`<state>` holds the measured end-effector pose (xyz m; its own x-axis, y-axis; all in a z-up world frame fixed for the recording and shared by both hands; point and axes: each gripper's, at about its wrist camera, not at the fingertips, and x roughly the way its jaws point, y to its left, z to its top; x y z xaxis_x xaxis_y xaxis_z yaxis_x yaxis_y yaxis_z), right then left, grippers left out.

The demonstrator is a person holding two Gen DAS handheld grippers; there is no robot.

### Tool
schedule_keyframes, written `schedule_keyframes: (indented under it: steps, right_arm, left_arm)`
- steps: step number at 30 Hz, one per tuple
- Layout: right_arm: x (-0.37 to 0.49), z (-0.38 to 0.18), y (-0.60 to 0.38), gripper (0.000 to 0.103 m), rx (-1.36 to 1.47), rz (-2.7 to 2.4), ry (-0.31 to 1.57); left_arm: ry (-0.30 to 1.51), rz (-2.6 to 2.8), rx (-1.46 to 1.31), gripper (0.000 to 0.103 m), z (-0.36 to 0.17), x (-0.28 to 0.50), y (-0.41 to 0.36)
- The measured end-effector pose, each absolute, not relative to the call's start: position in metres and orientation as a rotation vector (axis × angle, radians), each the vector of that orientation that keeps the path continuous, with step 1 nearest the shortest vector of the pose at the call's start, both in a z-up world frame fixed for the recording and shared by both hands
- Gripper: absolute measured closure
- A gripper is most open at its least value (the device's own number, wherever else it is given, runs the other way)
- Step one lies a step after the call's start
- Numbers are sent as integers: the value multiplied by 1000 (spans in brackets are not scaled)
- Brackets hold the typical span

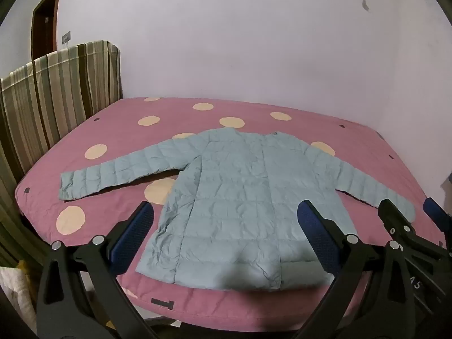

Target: Fold large clothes

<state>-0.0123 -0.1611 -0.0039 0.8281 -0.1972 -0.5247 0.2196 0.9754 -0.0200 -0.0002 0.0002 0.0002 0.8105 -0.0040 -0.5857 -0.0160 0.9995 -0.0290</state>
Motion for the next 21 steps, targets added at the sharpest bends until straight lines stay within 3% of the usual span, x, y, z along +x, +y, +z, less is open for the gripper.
schedule_keyframes:
  steps: [21]
  right_arm:
    - [-13, -2, -161, 5, 44, -220, 551]
  left_arm:
    - [628, -1, -38, 2, 5, -1, 3]
